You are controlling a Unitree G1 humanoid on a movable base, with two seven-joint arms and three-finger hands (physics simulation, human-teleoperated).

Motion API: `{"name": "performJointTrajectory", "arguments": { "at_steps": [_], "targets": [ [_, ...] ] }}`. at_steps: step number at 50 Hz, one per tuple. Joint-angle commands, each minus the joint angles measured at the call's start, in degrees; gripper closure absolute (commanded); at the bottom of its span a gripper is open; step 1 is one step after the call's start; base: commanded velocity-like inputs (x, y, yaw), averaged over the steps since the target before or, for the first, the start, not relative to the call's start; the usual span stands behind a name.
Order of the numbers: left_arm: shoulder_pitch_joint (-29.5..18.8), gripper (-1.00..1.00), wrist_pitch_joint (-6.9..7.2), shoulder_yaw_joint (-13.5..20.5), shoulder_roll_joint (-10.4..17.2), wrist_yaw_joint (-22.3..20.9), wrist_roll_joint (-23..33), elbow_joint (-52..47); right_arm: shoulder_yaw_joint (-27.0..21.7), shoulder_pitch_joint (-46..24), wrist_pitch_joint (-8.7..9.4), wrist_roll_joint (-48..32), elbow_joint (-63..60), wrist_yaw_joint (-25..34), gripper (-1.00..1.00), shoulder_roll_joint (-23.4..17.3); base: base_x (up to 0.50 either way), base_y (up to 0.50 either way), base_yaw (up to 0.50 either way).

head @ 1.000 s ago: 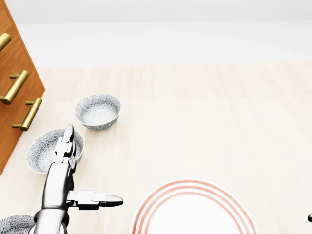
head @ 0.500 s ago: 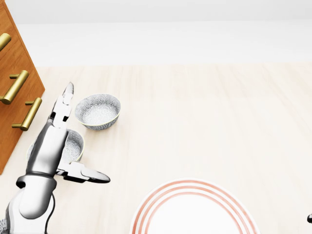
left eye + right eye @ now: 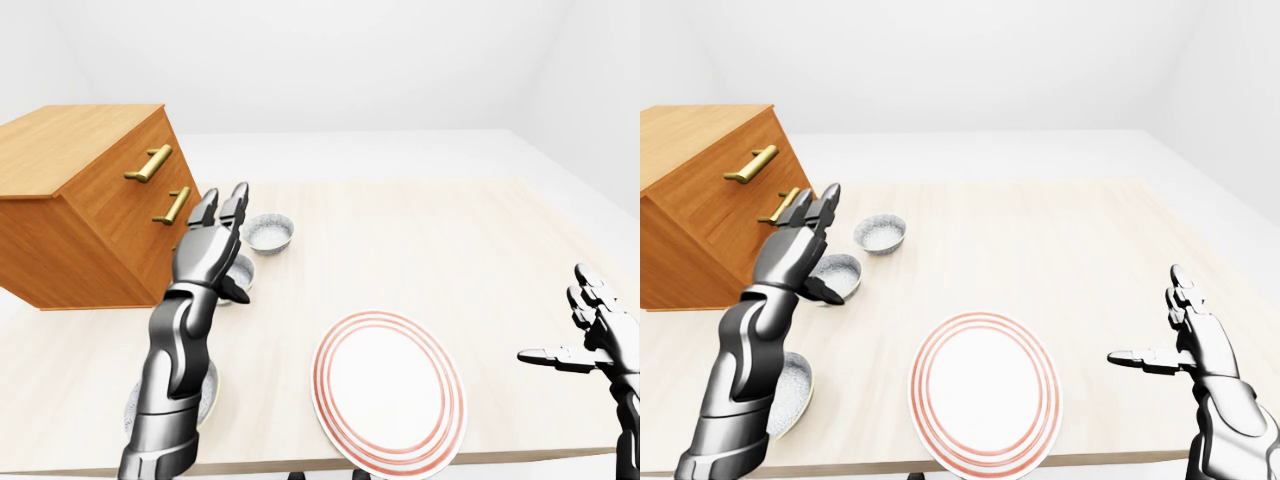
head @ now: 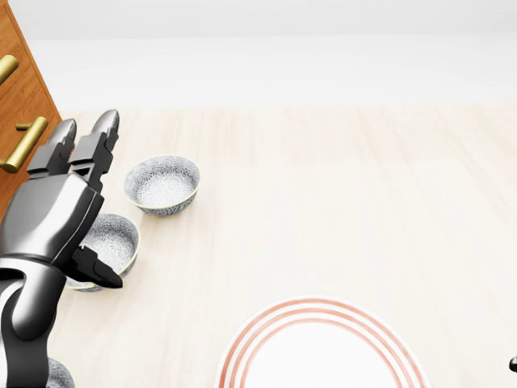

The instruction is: Put the bowl in the middle on the plate.

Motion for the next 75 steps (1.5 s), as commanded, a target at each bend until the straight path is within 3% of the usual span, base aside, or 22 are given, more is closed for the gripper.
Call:
{"name": "performJointTrajectory", "arguments": {
  "at_steps": [1, 7, 17, 28, 35, 41, 52, 65, 75],
  "targets": [
    [-1.59, -1.00, -3.80, 0.82, 1.33, -2.65, 7.45, -0.51, -0.25, 0.17, 0.63, 0.16, -1.57, 0.43, -1.00, 0.30, 0.00, 0.00, 0.00],
    [-2.87, -1.00, -4.32, 1.09, 2.68, -2.75, 10.40, 1.75, 0.01, -0.20, -0.54, -0.02, -0.08, 0.12, -1.00, 0.07, 0.00, 0.00, 0.00],
    [-2.74, -1.00, -5.37, 0.89, 2.58, -5.91, 14.06, 1.61, 0.44, -0.37, -1.78, -0.34, 1.48, -0.38, -1.00, -0.23, 0.00, 0.00, 0.00],
    [-2.37, -1.00, -4.13, 1.32, 3.40, -9.42, 16.95, 3.61, 0.69, -0.19, -2.25, -0.65, 1.61, -0.67, -1.00, -0.35, 0.00, 0.00, 0.00],
    [-1.99, -1.00, -4.43, 1.53, 3.68, -11.20, 18.28, 4.16, 0.42, 0.19, -2.17, -1.14, 0.75, -0.56, -1.00, -0.10, 0.00, 0.00, 0.00],
    [-0.69, -1.00, -4.70, -0.21, 2.21, -8.20, 20.00, 7.92, 0.13, 0.42, -1.65, -1.76, -0.38, -0.36, -1.00, 0.22, 0.00, 0.00, 0.00],
    [-0.92, -1.00, -4.00, -1.87, 1.08, -5.47, 20.66, 13.14, 0.48, 0.06, -3.12, -1.99, 1.31, -0.65, -1.00, -0.04, 0.00, 0.00, 0.00],
    [-1.66, -1.00, -3.33, -3.21, 0.81, -3.69, 21.07, 16.99, 0.61, 0.21, -3.33, -1.93, 1.39, -0.61, -1.00, -0.08, 0.00, 0.00, 0.00],
    [-1.93, -1.00, -3.68, -3.27, 1.37, -2.80, 21.58, 19.46, 0.43, 0.34, -2.88, -1.91, 0.77, -0.48, -1.00, 0.03, 0.00, 0.00, 0.00]
  ]
}}
